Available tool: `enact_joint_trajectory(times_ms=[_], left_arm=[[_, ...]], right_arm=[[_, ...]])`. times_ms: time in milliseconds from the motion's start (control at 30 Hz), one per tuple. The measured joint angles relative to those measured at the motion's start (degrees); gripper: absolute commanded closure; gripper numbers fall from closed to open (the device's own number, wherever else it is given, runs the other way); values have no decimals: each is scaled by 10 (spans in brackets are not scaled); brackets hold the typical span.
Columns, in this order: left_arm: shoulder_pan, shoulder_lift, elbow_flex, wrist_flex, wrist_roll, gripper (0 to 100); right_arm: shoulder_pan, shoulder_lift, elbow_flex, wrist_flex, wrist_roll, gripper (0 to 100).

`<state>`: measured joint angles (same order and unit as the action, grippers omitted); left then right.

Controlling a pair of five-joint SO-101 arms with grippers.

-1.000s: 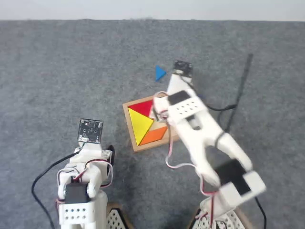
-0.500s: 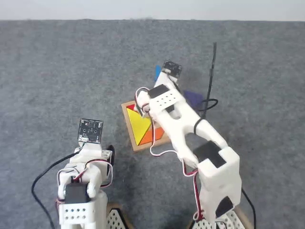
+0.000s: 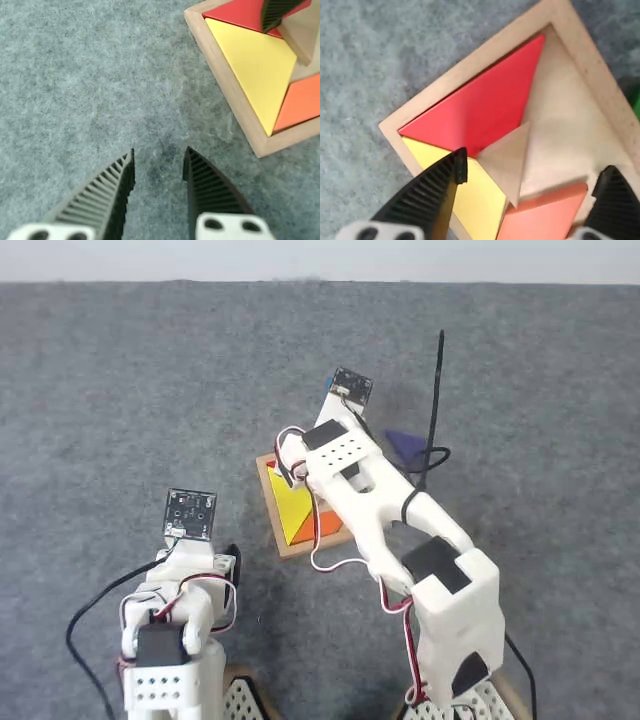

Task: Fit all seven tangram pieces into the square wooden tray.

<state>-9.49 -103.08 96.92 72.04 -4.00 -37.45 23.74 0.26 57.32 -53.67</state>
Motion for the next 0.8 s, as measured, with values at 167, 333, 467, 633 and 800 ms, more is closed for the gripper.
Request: enact_joint_trajectory(times_ms=[167, 333, 467, 633, 800], left_arm=[[0, 0, 0, 0, 0, 847], [0, 0, 0, 0, 0, 847], [0, 0, 0, 0, 0, 847], [0, 0, 0, 0, 0, 847], [0, 0, 0, 0, 0, 847]], right_arm=[[5, -46, 1, 0, 96, 745], [45, -150, 30, 0, 302, 872], [87, -181, 89, -17, 447, 972], [75, -172, 174, -113, 605, 979], [50, -166, 177, -175, 635, 979]])
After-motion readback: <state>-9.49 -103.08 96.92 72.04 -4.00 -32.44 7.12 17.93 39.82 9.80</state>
